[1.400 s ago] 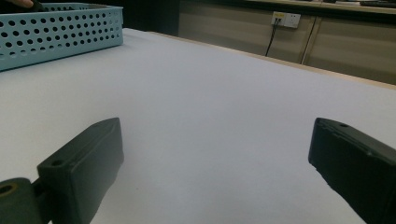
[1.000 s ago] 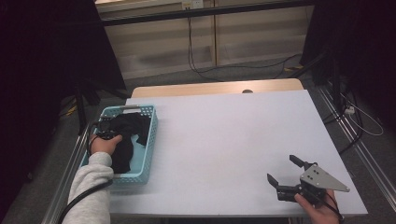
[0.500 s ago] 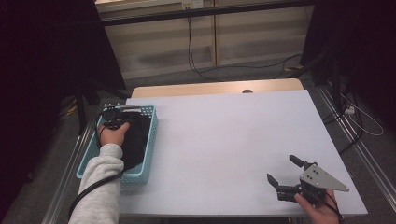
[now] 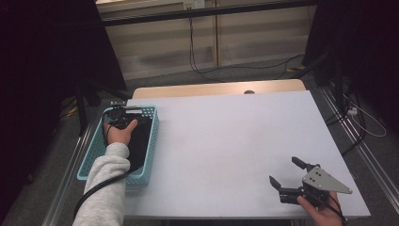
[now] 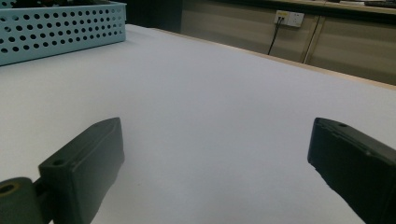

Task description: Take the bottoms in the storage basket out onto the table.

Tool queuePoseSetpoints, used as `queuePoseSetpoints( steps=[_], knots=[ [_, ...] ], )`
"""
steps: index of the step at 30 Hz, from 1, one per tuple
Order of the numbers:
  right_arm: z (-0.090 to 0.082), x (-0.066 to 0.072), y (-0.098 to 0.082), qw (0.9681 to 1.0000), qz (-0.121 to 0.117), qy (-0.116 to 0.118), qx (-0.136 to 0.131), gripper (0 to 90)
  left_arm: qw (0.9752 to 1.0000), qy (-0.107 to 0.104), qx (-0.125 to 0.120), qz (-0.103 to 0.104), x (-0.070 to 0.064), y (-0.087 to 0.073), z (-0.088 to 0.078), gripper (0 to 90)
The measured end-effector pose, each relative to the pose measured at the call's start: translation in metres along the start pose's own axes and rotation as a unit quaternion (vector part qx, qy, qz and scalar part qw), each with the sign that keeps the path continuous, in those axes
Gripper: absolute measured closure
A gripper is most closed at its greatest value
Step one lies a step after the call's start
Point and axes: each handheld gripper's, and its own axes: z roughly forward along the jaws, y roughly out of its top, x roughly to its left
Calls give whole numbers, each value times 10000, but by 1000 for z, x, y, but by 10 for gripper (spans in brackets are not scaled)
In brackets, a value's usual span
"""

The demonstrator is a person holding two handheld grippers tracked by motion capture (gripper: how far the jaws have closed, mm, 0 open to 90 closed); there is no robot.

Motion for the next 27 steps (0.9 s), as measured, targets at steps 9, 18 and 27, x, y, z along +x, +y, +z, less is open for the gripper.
queuePoseSetpoints(
  steps=[9, 18, 27],
  knots=[
    [1, 0, -1, 10000, -6, 19, 8, 28, 9981, 212, 431, 397, 1, -10, 16, 63],
    [1, 0, -1, 10000, -1, 34, 33, 28, 9939, 504, 721, 663, -1, -18, 22, 105],
    [1, 0, -2, 10000, -14, 52, 63, 28, 9944, 301, 844, 559, 7, -17, 11, 584]
  ],
)
